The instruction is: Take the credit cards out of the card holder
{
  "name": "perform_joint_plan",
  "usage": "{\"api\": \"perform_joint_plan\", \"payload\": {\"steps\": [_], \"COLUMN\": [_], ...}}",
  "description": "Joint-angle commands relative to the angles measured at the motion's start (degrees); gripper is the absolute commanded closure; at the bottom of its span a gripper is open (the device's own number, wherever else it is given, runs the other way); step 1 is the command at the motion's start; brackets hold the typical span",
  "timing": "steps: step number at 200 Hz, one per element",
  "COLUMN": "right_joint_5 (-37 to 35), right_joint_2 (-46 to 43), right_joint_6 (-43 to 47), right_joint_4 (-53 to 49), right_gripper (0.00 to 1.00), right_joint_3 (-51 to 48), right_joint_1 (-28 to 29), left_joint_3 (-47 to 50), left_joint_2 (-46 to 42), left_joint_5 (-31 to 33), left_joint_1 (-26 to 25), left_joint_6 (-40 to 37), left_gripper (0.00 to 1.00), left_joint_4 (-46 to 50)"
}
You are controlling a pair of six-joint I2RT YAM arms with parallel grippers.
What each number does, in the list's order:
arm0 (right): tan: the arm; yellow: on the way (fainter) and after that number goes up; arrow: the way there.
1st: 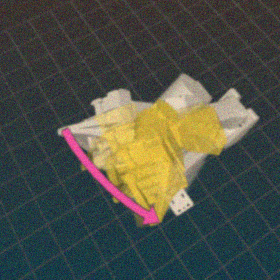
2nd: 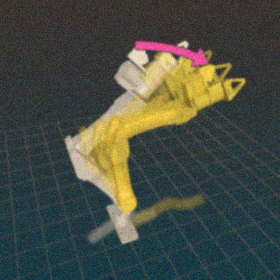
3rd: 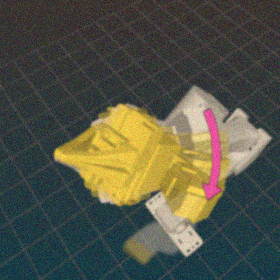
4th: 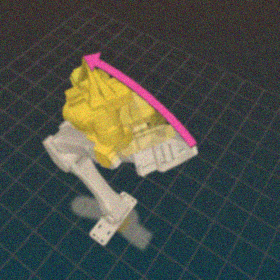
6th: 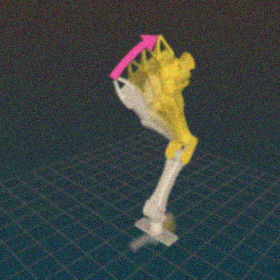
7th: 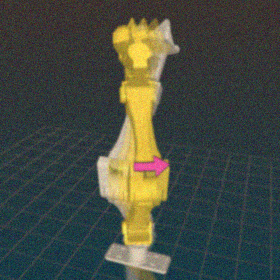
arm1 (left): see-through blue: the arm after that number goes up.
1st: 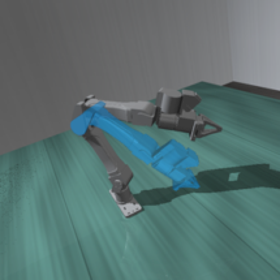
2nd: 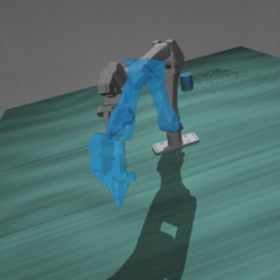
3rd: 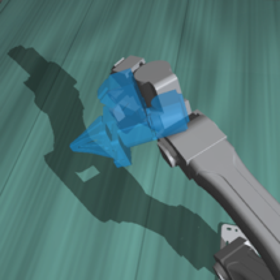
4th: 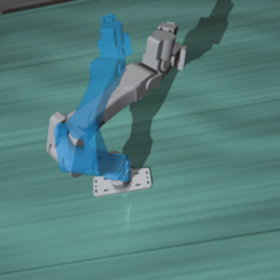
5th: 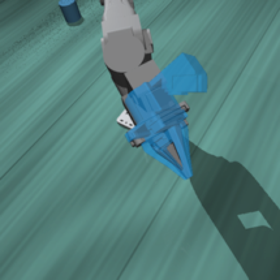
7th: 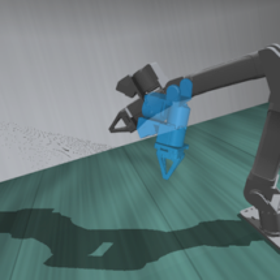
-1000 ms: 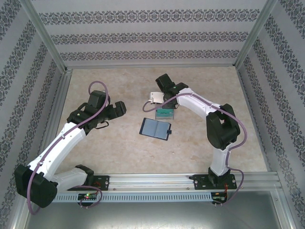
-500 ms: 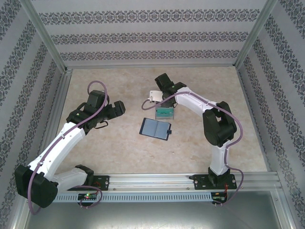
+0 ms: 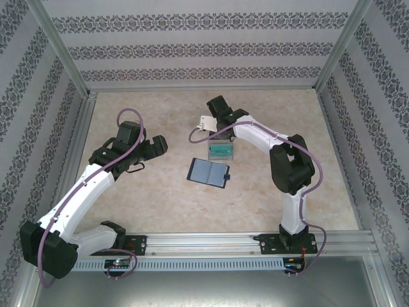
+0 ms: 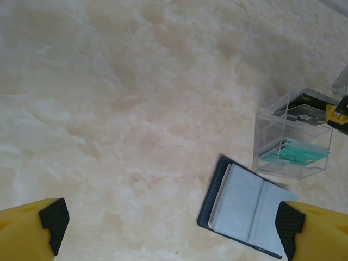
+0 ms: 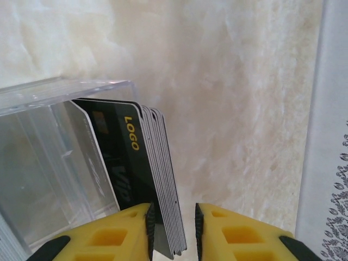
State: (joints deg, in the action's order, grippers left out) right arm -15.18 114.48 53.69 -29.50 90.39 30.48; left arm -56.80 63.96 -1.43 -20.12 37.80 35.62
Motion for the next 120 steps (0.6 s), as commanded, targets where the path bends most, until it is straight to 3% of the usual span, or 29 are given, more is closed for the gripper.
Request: {"api": "perform_joint_plan", "payload": {"steps": [1, 69, 89, 120], "right_joint_5": [-1.2, 6.4, 11.0, 11.7], "right_joint_2": [0.9, -5.1, -6.5, -6.6], "right_joint_6": [-2.4, -6.6, -7.3, -8.1], "right_joint_4": [-0.1, -2.1, -3.9, -4.6], "right_gripper": [0.71, 0.68, 0.54, 0.53], "right_joint_3": [1.7, 0.8, -0.1, -0.9], "right_joint_1": [-0.8, -2.0, -1.8, -1.3], "left_joint_3": [0.7, 1.3, 1.5, 1.4], "left_joint_2": [-0.5, 0.1, 0.2, 0.5], "left_joint_5": [-0.1, -0.8, -0.9, -1.2], "left_joint_1": [0.8, 0.9, 0.9, 1.0], "left_joint_6": [0.4, 0.8, 0.8, 0.9], "left_gripper": [0.01, 0.00, 0.01, 0.01], "left_joint_4": [1.1, -0.1, -0.3, -0.6]}}
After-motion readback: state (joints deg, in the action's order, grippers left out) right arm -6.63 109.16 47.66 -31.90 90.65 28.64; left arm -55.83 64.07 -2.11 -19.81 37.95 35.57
